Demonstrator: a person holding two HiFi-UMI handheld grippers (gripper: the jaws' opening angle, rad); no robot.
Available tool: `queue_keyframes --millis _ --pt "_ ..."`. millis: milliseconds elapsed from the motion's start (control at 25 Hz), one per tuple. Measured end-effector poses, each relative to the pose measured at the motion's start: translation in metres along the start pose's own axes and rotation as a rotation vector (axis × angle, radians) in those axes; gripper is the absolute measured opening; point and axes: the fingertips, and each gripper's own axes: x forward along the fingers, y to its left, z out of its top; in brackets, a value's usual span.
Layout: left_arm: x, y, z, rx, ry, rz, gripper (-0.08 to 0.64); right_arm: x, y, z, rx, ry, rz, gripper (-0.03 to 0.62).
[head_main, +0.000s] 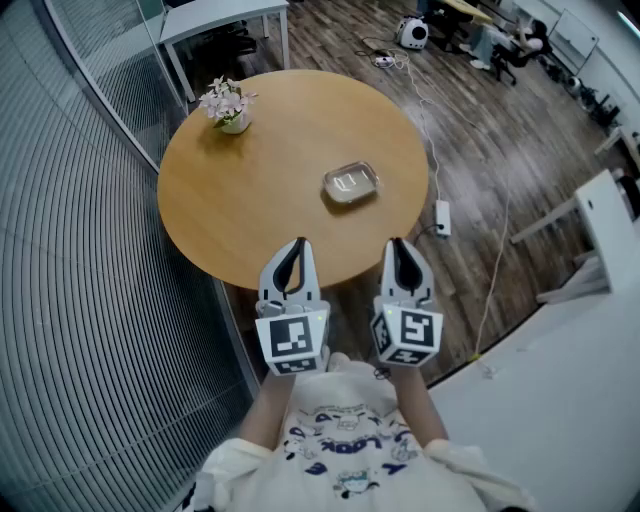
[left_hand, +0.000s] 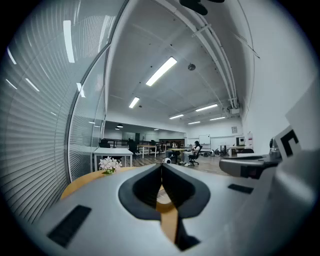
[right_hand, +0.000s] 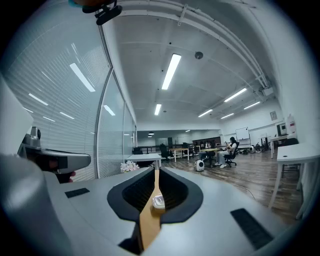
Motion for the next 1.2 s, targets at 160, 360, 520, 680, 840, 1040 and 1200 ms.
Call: queue_keyframes --millis 160,360,520,680,840,1040,1200 --pt "0.001 0.002 0.001 0.002 0.001 -0.003 0.003 0.002 0.001 0.000 0.007 -0.004 0.001 0.028" --pt "0.008 0.006 -0.001 -0.004 0.000 -0.011 0.003 0.009 0.003 -0.005 -0.001 0.008 -0.004 0.028" --pt "0.014 0.010 -0.003 -0.006 0.005 -0.022 0.003 0.014 0.005 -0.008 0.000 0.017 -0.017 0.028" --pt "0.023 0.015 -0.010 -0.004 0.013 -0.035 0.003 0.021 0.007 -0.014 0.008 0.019 -0.028 0.028" --pt "0.030 0.020 -0.015 -0.004 0.025 -0.048 0.003 0.028 0.011 -0.014 0.014 0.018 -0.035 0.028" --pt "0.046 0.020 -0.020 -0.012 0.044 -0.049 0.003 0.041 0.005 -0.018 0.021 0.034 -0.043 0.028" --pt "0.068 0.019 -0.025 -0.017 0.060 -0.050 0.003 0.059 -0.007 -0.024 0.023 0.050 -0.049 0.028"
